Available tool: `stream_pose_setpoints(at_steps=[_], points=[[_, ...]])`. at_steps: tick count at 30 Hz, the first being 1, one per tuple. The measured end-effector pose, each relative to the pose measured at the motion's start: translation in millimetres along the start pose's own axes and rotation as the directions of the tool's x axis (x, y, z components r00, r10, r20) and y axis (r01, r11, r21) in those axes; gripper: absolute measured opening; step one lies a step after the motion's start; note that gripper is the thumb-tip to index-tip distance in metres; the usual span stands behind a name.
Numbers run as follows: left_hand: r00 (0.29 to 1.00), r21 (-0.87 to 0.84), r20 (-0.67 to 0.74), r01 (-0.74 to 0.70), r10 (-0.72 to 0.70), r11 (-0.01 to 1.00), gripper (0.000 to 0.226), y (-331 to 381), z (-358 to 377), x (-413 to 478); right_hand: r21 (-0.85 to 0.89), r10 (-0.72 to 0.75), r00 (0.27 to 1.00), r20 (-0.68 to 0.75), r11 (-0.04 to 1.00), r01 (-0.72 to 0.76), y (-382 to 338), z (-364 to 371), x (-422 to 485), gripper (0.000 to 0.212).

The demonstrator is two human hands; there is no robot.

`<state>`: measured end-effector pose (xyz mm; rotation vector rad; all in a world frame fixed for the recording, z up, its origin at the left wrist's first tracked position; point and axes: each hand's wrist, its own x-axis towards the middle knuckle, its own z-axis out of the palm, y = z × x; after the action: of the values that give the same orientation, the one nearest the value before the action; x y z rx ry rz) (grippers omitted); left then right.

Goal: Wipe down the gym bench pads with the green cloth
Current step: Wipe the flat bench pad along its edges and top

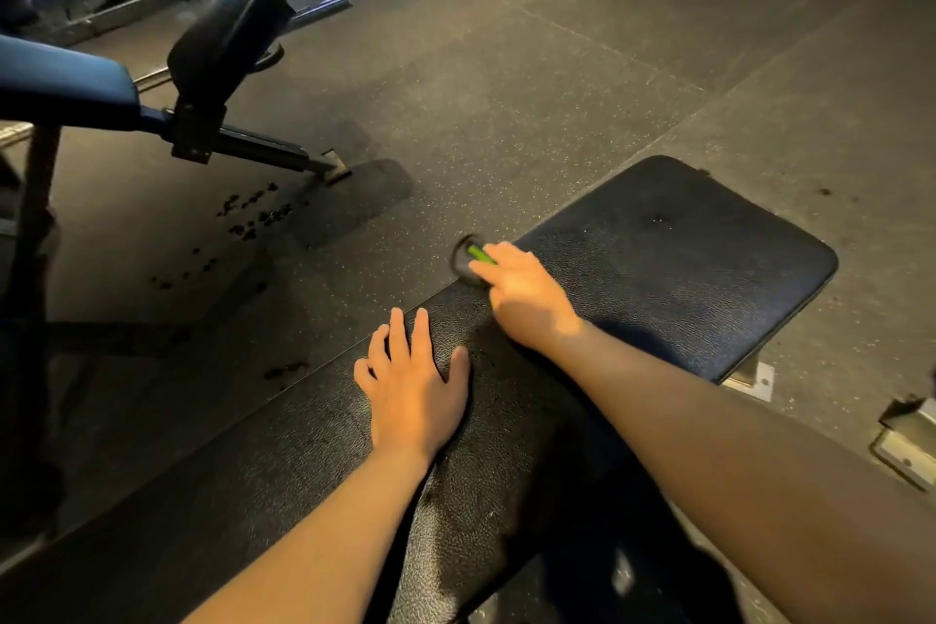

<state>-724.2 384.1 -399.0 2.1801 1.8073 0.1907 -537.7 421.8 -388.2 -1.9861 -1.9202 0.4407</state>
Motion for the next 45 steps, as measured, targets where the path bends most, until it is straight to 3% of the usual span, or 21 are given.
stream_pose_setpoints(at_steps=[5,8,13,18,22,25,27,32,35,39,42,45], points=[[1.0,-0.007,-0.004,-0.014,0.014,1.0,0.07,0.1,0.6,0.5,0.007,0.281,0.944,-0.175,0.959,-0.284,23.7,-12.7,-2.8,0.048],[1.0,0.009,-0.002,-0.013,0.013,1.0,0.069,1.5,0.3,-1.1,0.001,0.209,0.961,-0.181,0.977,-0.212,-6.0,-5.9,-11.2,0.042],[1.0,-0.006,0.015,-0.006,0.006,1.0,0.059,1.5,-2.8,0.4,0.018,-0.033,0.996,0.082,0.999,0.032,-47.0,9.8,-38.6,0.053],[0.999,-0.009,0.003,-0.04,0.04,0.999,0.059,-5.0,-4.7,-3.6,-0.01,-0.136,0.988,0.07,0.99,0.137,-28.8,13.0,-87.9,0.052],[0.998,0.021,0.021,-0.054,0.054,0.998,0.057,-3.6,-12.0,-22.0,0.062,0.017,0.994,-0.11,0.998,-0.01,12.5,-0.7,-98.9,0.051],[0.985,0.074,0.068,-0.162,0.157,0.984,0.056,-1.3,-16.1,-47.0,-0.013,0.247,0.963,-0.108,0.968,-0.249,25.4,-11.1,-97.9,0.056],[0.97,0.081,0.088,-0.232,0.225,0.969,0.057,1.9,-12.2,-61.8,-0.05,0.289,0.945,-0.15,0.953,-0.3,9.6,-12.0,-97.1,0.059],[0.993,-0.004,0.083,-0.088,0.088,0.996,0.061,19.3,-5.4,-73.2,0.028,-0.03,0.999,0.044,0.999,0.029,-38.4,12.6,-120.3,0.06],[0.99,0.02,0.081,-0.121,0.119,0.992,0.061,21.3,-1.4,-87.0,0.095,-0.105,0.992,0.075,0.991,0.098,-34.8,16.1,-145.6,0.056],[0.964,0.089,0.073,-0.261,0.255,0.961,0.059,27.0,1.8,-103.9,0.106,0.009,1.0,0.009,0.994,-0.01,-8.2,8.4,-164.1,0.059],[0.862,0.09,0.136,-0.501,0.488,0.861,0.058,40.3,10.7,-121.0,0.108,0.172,0.983,-0.066,0.98,-0.164,23.7,-6.3,-172.1,0.062],[0.877,0.097,0.139,-0.474,0.46,0.875,0.067,48.6,21.6,-137.0,0.177,0.336,0.933,-0.126,0.933,-0.312,47.3,-20.9,-177.9,0.06]])
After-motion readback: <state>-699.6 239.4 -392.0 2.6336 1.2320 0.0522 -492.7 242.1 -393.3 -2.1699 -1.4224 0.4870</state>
